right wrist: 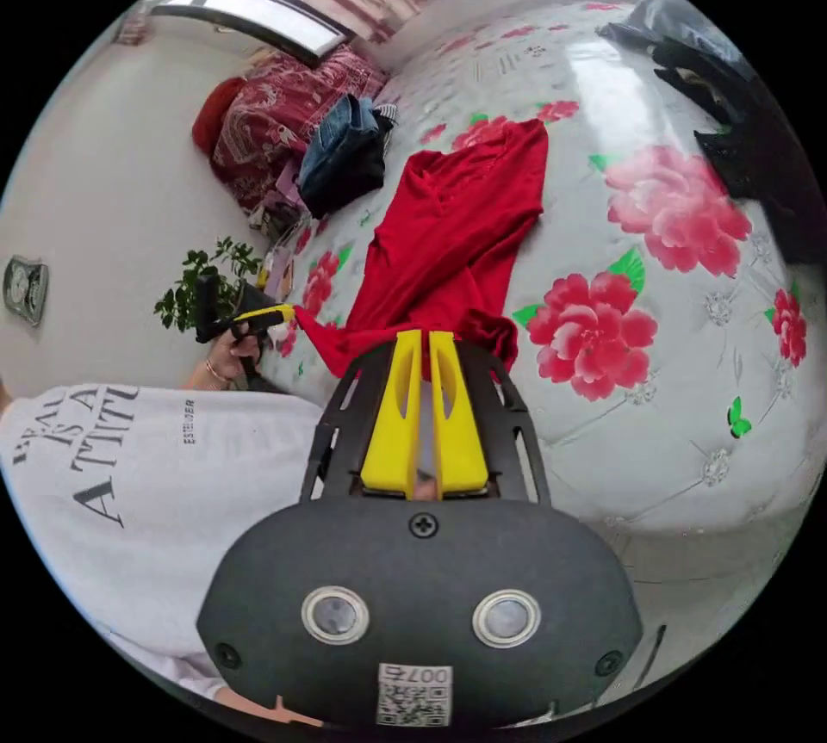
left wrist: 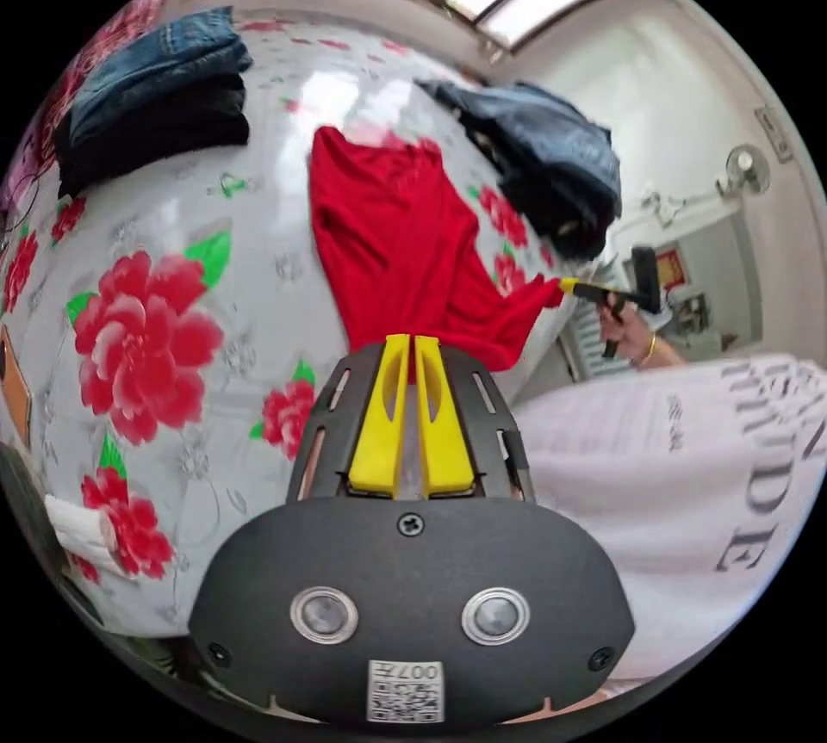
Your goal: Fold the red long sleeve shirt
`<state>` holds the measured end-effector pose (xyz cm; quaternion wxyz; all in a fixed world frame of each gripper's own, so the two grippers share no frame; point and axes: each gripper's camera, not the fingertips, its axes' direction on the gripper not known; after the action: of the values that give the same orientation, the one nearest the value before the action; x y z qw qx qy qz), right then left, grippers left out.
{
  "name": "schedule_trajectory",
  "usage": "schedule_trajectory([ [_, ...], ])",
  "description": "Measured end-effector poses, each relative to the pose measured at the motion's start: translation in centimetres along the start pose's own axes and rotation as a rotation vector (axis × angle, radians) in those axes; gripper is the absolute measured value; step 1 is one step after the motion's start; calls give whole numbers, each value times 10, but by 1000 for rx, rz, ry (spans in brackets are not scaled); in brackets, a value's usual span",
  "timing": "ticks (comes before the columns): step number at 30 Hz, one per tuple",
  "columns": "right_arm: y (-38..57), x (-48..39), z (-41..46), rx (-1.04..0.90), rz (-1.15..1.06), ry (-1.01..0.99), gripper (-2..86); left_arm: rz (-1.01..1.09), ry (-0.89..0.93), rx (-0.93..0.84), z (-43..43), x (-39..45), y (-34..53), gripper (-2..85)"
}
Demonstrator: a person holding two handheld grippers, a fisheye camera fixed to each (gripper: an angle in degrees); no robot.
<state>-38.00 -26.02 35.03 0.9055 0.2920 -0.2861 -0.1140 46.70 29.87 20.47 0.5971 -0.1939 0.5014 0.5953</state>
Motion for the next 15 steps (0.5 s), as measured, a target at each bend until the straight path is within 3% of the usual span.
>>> schedule_trajectory([
  [4, -56, 26, -27, 182, 104, -43, 13, -201, 11, 146, -20, -59, -66, 12],
  [8, -74, 32, -26, 132, 112, 85, 29, -365, 94, 215, -29, -102, -85, 60],
  [15, -48, 46, 13, -42, 118, 137, 54, -261, -41, -20, 13, -93, -39, 94],
])
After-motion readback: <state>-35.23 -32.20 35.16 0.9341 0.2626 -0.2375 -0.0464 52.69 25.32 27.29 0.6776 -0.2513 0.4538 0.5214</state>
